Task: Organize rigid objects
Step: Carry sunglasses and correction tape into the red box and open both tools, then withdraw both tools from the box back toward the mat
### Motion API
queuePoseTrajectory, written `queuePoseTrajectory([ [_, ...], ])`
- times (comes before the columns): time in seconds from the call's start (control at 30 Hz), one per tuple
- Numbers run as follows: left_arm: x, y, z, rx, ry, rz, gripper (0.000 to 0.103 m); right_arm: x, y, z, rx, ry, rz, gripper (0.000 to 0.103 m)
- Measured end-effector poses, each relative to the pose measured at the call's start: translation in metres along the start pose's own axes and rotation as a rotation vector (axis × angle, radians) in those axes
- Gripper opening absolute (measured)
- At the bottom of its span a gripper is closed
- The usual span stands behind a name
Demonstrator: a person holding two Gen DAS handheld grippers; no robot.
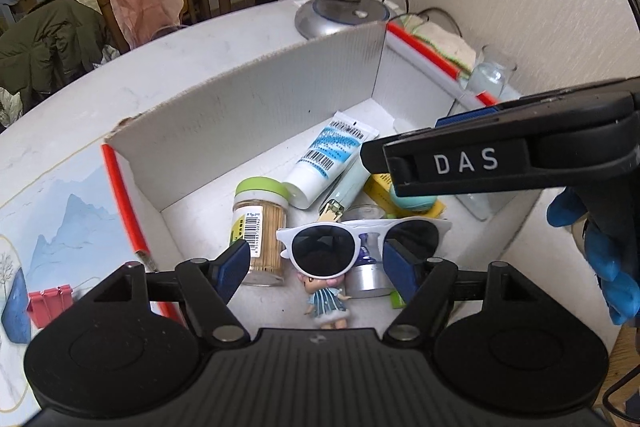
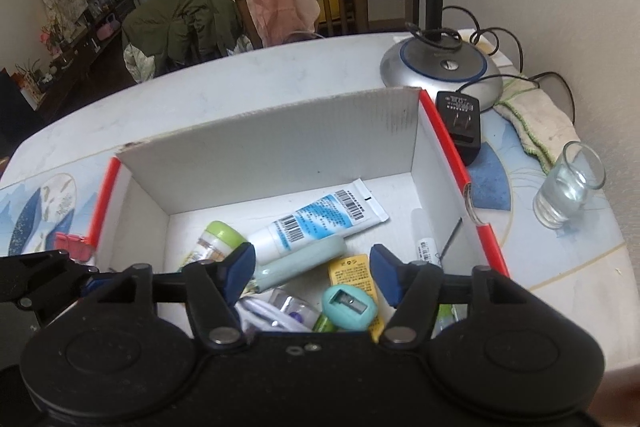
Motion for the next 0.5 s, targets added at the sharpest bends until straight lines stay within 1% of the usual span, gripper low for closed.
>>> queuePoseTrajectory([
  [0.17, -0.004, 0.006, -0.024, 0.047, 0.005, -0.007, 0.073, -0.01, 0.004, -0.021, 0.034, -0.007, -0.011, 0.066],
  [0.43, -0.02, 0.018, -0.063, 0.123, 0.005, -0.028, 0.073, -0.025, 0.014, -0.052, 0.084, -0.012, -0.031, 0.07],
  [0.5, -0.026, 0.023, -0.072, 0.139, 0.001, -0.039, 0.073, -0.03, 0.018, -0.059, 0.093, -0.015, -0.03, 0.072],
])
Point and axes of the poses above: each gripper's, at about its wrist camera, not at the fingertips, and z roughly the way its jaws point, x to its right, y to its underside, the point moved 4 cm from there along z, roughly the way its jaws point, and after that the axes turned 1 degree about -x, right-handed, at the moved point
